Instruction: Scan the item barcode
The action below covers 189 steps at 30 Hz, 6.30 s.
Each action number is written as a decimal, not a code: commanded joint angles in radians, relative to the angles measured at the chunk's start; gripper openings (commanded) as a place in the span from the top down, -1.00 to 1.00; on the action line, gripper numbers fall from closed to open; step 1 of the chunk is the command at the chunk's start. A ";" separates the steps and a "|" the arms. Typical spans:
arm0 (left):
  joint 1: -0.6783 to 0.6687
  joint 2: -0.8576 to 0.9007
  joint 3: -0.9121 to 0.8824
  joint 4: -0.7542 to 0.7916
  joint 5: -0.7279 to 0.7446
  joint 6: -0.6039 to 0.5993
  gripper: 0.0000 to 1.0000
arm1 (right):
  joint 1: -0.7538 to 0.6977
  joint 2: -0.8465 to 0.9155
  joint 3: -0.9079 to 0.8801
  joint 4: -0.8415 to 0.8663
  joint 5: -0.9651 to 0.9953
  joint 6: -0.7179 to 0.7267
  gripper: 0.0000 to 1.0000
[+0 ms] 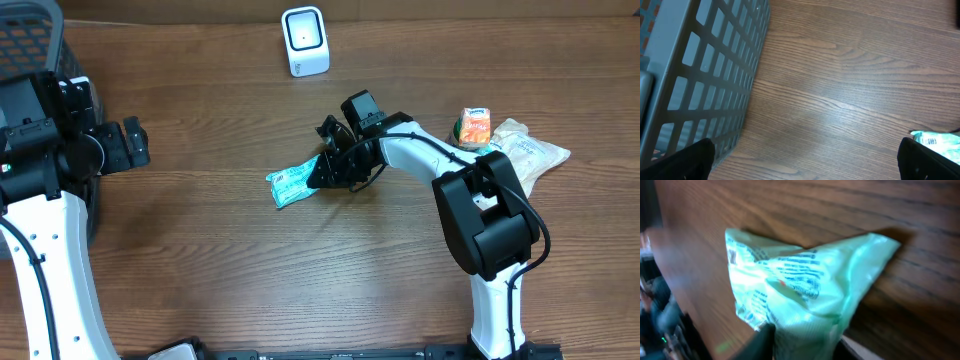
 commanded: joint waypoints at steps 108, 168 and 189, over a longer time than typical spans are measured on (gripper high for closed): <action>-0.006 0.003 0.006 0.003 0.008 0.011 -0.99 | 0.226 -0.431 0.339 0.282 1.366 -0.700 0.92; -0.006 0.003 0.006 0.003 0.008 0.011 -0.99 | 0.050 0.254 0.339 1.209 1.076 -1.498 0.92; -0.006 0.003 0.006 0.003 0.008 0.011 -0.99 | 0.072 0.236 0.339 1.217 1.082 -1.476 0.92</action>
